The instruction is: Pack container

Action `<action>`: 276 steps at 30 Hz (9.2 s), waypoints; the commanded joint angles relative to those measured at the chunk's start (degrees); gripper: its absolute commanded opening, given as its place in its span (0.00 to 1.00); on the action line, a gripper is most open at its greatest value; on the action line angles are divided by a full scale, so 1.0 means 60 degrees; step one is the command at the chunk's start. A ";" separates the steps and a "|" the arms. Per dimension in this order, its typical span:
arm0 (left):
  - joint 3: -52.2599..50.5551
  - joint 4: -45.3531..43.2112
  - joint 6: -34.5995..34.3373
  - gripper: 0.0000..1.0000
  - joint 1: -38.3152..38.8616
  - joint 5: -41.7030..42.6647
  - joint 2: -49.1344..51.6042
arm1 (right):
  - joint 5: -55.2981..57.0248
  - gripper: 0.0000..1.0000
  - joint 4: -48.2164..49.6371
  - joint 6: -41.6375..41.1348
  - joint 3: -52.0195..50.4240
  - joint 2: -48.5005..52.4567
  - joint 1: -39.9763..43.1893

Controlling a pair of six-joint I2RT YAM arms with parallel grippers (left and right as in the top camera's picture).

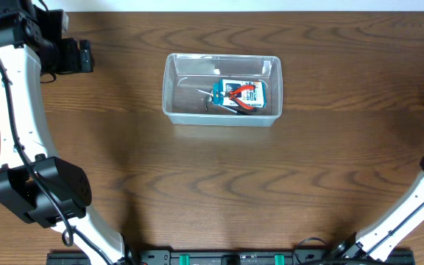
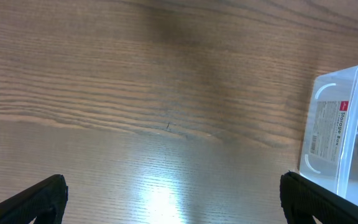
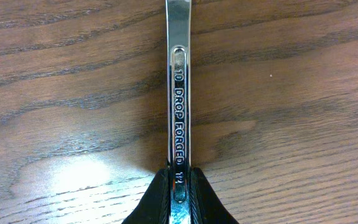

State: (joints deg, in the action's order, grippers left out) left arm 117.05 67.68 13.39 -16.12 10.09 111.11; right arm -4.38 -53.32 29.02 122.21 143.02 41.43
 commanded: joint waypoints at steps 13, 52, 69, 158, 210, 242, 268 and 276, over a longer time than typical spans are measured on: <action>0.0007 0.0033 0.0051 0.98 -0.0033 -0.0084 -0.0025 | -0.0634 0.01 -0.0361 -0.0193 0.1049 0.0073 -0.0754; 0.0007 0.0033 0.0051 0.98 -0.0033 -0.0084 -0.0025 | -0.2375 0.01 -0.6827 0.2714 0.8222 0.0073 -0.9031; 0.0007 0.0033 0.0051 0.98 -0.0033 -0.0080 -0.0025 | -0.2164 0.01 -0.6830 0.3330 0.7359 0.0080 -1.0728; 0.0007 0.0033 0.0051 0.98 -0.0033 -0.0080 -0.0025 | 0.2772 0.99 -0.7329 -0.5206 0.3111 -0.9125 -0.8120; 0.0007 0.0033 0.0051 0.98 -0.0033 -0.0080 -0.0025 | 0.2233 0.99 -0.0474 -0.7326 -1.1912 -1.7988 -0.8098; 0.0007 0.0033 0.0051 0.98 -0.0033 -0.0080 -0.0025 | 0.1115 0.99 0.7821 -0.6754 -1.9311 -2.2371 -0.6739; 0.0007 0.0033 0.0051 0.98 -0.0033 -0.0080 -0.0025 | 0.0965 0.99 0.7468 -0.5741 -1.9985 -2.3784 -0.6721; 0.0007 0.0033 0.0051 0.98 -0.0033 -0.0080 -0.0025 | 0.0936 0.99 0.7504 -0.5497 -1.9999 -2.3788 -0.6721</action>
State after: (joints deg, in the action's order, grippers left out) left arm 117.05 67.68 13.39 -16.12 10.07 111.11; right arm 1.85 -8.51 -5.39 2.85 0.84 0.58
